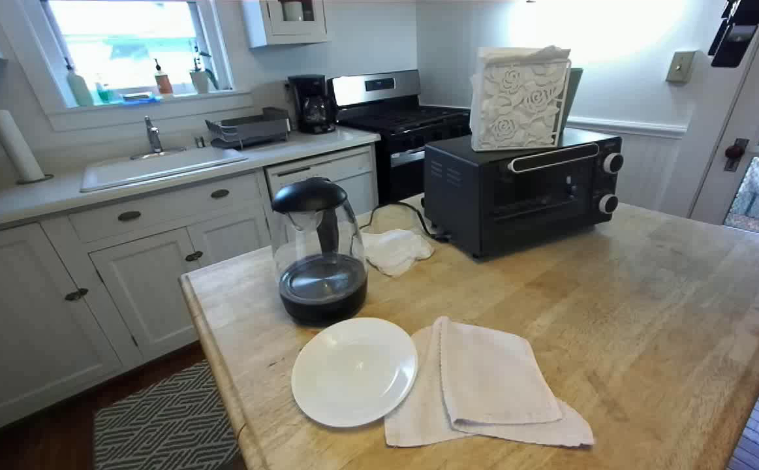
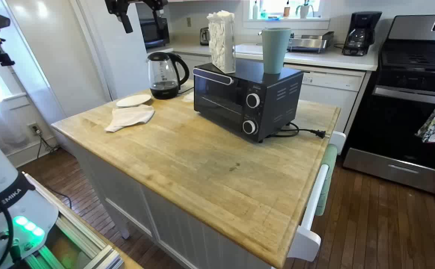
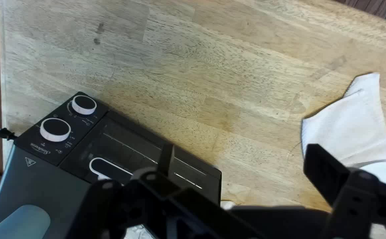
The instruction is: Pull the towel to the right towards the front of the oven
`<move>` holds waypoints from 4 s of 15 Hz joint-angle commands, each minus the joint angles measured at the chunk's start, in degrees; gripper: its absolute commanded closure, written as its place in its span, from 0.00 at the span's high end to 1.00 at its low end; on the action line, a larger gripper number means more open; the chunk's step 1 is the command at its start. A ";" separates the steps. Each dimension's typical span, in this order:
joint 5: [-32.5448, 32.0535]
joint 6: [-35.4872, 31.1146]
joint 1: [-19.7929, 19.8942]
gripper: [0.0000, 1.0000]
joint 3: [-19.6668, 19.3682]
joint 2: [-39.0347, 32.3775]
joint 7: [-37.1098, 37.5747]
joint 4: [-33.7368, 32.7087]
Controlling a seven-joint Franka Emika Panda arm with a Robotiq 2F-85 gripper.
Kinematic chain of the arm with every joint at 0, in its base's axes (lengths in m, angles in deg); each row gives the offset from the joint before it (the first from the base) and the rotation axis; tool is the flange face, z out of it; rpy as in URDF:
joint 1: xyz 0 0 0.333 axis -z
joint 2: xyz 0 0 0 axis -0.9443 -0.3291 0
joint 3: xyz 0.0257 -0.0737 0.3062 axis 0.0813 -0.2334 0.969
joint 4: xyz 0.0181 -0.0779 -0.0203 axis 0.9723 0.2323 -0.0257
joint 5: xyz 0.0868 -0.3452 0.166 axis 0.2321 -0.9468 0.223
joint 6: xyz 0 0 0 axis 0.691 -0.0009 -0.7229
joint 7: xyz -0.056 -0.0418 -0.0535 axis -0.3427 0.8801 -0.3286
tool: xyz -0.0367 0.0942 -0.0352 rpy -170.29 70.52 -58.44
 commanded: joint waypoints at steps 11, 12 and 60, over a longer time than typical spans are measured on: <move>0.07 0.08 0.09 1.00 0.09 -0.03 -0.04 -0.09; 0.07 0.08 0.09 1.00 0.09 -0.03 -0.04 -0.09; 33.26 -22.04 -10.69 1.00 9.44 -21.64 1.25 8.94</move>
